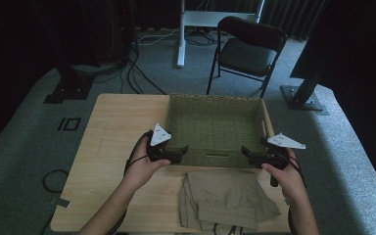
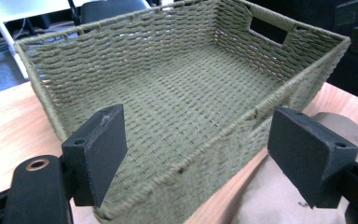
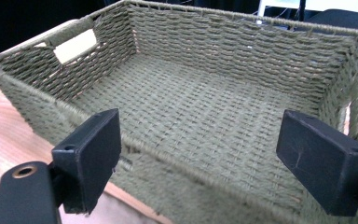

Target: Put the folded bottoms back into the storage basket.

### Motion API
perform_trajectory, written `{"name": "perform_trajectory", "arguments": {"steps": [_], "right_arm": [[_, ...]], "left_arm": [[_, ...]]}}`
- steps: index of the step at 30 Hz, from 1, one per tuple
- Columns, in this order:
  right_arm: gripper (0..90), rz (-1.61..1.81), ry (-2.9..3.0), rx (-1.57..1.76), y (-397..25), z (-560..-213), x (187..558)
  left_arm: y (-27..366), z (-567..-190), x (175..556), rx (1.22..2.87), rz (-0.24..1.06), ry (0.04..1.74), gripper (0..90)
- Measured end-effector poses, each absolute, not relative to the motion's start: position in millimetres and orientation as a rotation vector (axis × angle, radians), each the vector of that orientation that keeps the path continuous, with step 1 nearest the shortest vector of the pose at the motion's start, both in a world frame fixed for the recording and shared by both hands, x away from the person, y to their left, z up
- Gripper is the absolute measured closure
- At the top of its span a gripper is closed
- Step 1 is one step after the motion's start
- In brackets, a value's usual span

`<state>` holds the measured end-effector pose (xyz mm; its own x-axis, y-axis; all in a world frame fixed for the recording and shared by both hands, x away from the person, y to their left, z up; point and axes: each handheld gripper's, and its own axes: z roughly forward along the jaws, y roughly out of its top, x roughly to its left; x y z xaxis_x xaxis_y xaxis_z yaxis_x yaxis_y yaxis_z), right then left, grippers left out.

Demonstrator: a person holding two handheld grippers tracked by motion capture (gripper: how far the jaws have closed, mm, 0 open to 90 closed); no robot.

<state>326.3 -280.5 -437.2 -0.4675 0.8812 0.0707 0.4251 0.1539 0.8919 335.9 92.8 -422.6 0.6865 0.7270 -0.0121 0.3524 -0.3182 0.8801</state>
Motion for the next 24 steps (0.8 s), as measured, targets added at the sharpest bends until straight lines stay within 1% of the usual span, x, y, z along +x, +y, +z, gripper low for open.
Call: {"name": "perform_trajectory", "arguments": {"steps": [9,15,18,24], "right_arm": [[13.5,1.281,1.975,1.236,-280,-446,311],[13.5,1.269,1.992,1.219,-280,-456,303],[13.5,1.271,1.997,1.218,-281,-462,300],[13.5,1.282,2.017,1.218,-280,-474,293]], "left_arm": [[88,-429,320,1.875,0.442,0.783,20.8],[84,-442,308,1.922,0.407,0.764,20.7],[82,-449,303,1.937,0.415,0.761,20.7],[80,-464,302,1.954,0.376,0.776,20.7]]}}
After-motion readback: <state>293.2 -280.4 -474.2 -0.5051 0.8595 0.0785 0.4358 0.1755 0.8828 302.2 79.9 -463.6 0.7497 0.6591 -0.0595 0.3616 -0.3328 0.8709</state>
